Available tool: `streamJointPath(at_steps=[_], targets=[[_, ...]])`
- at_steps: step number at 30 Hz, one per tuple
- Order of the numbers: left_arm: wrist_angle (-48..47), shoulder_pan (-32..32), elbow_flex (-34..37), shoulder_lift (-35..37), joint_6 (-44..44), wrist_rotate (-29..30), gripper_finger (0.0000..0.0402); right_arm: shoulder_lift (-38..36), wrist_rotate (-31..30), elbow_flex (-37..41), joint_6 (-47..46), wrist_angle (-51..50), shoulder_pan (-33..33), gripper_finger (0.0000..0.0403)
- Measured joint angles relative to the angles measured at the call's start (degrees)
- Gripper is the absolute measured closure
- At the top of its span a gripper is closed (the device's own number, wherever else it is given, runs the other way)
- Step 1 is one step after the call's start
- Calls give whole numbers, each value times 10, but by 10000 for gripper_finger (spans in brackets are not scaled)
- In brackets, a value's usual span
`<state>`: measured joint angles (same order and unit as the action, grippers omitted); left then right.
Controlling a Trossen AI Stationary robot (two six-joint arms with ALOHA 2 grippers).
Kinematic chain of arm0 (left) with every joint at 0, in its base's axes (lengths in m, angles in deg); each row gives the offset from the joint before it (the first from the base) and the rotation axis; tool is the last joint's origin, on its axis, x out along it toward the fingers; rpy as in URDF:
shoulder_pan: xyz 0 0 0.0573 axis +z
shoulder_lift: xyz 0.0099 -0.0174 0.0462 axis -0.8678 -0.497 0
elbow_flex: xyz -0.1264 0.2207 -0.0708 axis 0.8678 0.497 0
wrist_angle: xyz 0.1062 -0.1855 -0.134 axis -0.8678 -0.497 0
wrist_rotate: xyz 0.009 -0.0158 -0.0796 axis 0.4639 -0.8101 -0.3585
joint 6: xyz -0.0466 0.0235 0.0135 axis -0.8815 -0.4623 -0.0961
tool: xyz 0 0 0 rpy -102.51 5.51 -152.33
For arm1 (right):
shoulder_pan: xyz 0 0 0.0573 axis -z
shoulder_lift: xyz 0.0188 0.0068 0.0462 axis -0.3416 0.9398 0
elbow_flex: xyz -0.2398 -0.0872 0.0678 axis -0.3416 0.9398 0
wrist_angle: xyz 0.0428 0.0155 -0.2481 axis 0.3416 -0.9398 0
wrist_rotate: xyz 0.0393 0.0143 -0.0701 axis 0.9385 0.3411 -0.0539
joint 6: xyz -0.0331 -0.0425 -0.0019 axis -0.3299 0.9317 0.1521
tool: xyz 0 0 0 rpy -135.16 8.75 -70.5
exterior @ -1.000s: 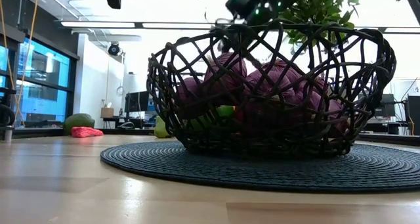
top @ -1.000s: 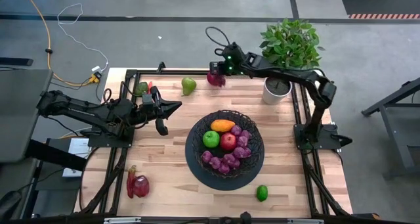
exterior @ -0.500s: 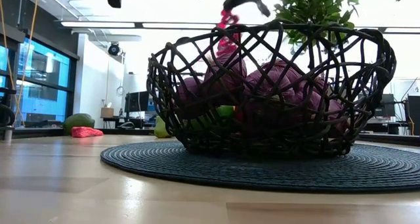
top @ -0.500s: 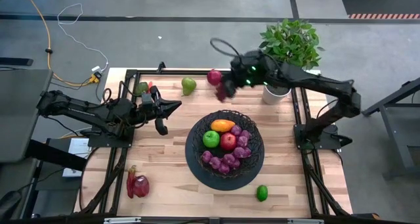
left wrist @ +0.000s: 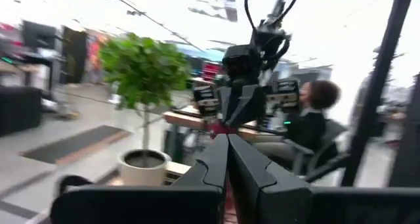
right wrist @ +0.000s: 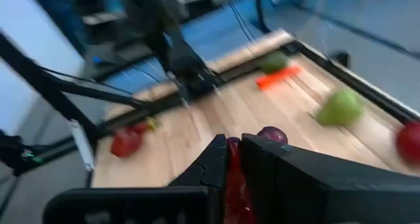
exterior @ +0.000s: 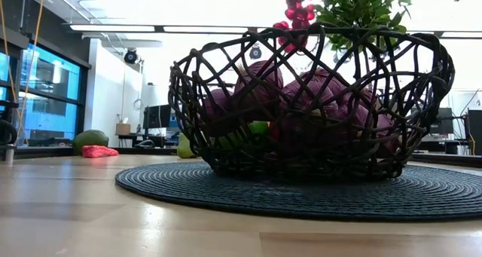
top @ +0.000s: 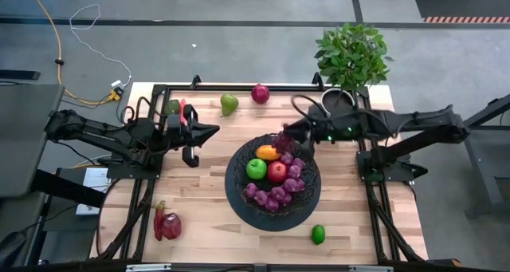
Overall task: Build produce basket
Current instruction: Put the red grapes into the basket
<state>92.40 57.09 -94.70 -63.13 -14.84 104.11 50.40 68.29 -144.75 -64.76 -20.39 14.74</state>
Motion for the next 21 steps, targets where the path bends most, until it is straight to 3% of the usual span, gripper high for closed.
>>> streamJointPath(at_steps=[7,21], targets=[[-3,0,0,0,-67,-54,401,-21,-1,112,51,186,-34,380],[-4,0,0,0,-71,-55,401,-20,0,115,52,187,-36,380]])
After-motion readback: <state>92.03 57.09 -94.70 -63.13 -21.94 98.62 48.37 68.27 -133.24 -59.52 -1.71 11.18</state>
